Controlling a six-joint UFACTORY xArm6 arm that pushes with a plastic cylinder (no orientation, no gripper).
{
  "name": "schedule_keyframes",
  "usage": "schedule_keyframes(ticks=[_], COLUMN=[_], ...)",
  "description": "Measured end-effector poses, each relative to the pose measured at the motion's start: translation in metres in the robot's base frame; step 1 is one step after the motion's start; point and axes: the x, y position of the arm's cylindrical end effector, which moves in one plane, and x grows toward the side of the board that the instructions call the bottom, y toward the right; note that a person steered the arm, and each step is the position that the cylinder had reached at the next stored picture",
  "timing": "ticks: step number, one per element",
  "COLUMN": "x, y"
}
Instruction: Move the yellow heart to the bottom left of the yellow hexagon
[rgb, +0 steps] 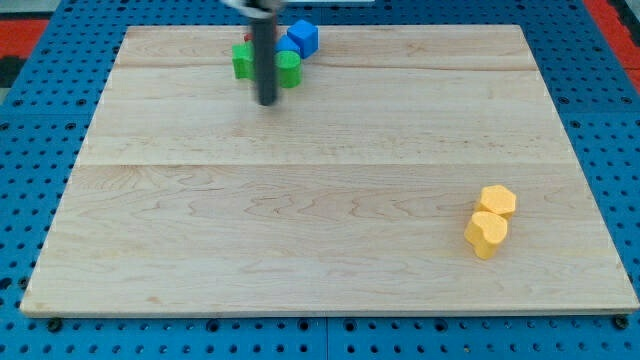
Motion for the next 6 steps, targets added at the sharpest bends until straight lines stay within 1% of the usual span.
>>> schedule_keyframes(ticks=[1, 2, 3, 4, 5, 6], x=[-0.066, -0.124, -0.125, -0.123, -0.106, -0.062], y=[-0.046, -0.031, 0.007, 0.030, 0.072, 0.067])
